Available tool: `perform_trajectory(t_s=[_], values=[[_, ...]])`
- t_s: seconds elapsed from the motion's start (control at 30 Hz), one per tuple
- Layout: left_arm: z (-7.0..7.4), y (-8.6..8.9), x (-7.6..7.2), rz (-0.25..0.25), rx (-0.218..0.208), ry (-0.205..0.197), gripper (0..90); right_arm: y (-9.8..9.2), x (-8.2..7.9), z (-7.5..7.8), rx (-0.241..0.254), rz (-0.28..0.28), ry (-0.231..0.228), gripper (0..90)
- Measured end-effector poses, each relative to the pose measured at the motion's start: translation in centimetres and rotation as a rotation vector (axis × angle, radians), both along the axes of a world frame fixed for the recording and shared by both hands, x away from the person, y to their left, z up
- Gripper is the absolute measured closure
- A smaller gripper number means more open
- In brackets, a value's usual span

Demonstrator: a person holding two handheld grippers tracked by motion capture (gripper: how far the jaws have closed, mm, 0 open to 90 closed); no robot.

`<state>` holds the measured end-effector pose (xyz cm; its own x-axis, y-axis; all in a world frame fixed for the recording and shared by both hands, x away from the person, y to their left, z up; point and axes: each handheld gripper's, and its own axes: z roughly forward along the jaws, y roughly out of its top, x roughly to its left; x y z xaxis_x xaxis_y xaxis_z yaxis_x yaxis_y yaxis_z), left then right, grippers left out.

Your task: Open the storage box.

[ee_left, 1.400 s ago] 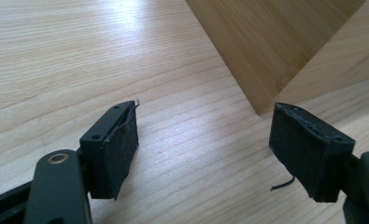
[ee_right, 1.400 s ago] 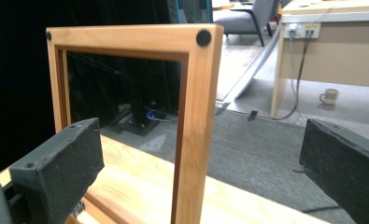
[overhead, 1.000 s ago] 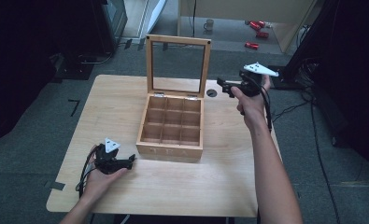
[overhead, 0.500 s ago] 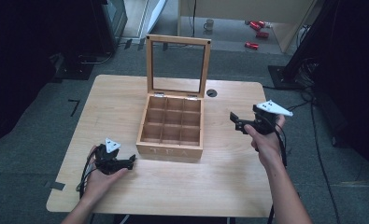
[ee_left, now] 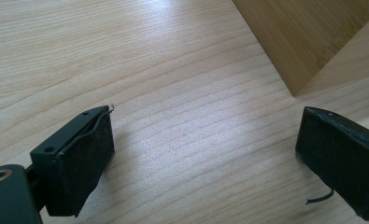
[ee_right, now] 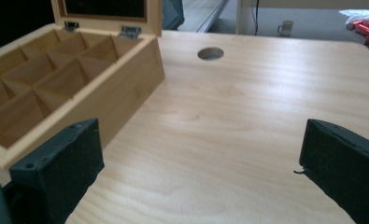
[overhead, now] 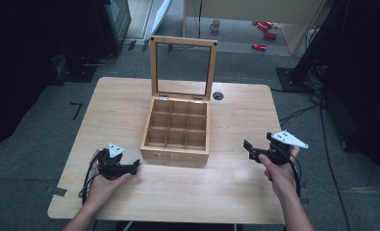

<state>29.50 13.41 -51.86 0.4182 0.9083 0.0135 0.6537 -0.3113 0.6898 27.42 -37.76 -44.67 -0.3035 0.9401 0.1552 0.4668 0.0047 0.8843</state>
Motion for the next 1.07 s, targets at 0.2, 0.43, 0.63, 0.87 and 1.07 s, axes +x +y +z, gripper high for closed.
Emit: perform_trajectory(t_s=[0.2, 0.43, 0.63, 0.87, 1.07], values=[[0.0, 0.0, 0.0, 0.0, 0.0, 0.0, 4.5, -0.6, -1.3, -2.1, 0.0, -0.017, 0.038, 0.0], [0.0, 0.0, 0.0, 0.0, 0.0, 0.0, 4.5, -1.3, -2.6, -5.0, -0.036, -0.047, 0.111, 0.0], [0.0, 0.0, 0.0, 0.0, 0.0, 0.0, 4.5, -0.9, -2.9, -6.9, -0.109, -0.06, 0.193, 0.0], [0.0, 0.0, 0.0, 0.0, 0.0, 0.0, 4.5, -0.1, -2.8, -7.8, -0.202, -0.087, 0.25, 0.0], [0.0, 0.0, 0.0, 0.0, 0.0, 0.0, 4.5, -0.2, -2.8, -8.0, -0.2, -0.111, 0.276, 0.0]])
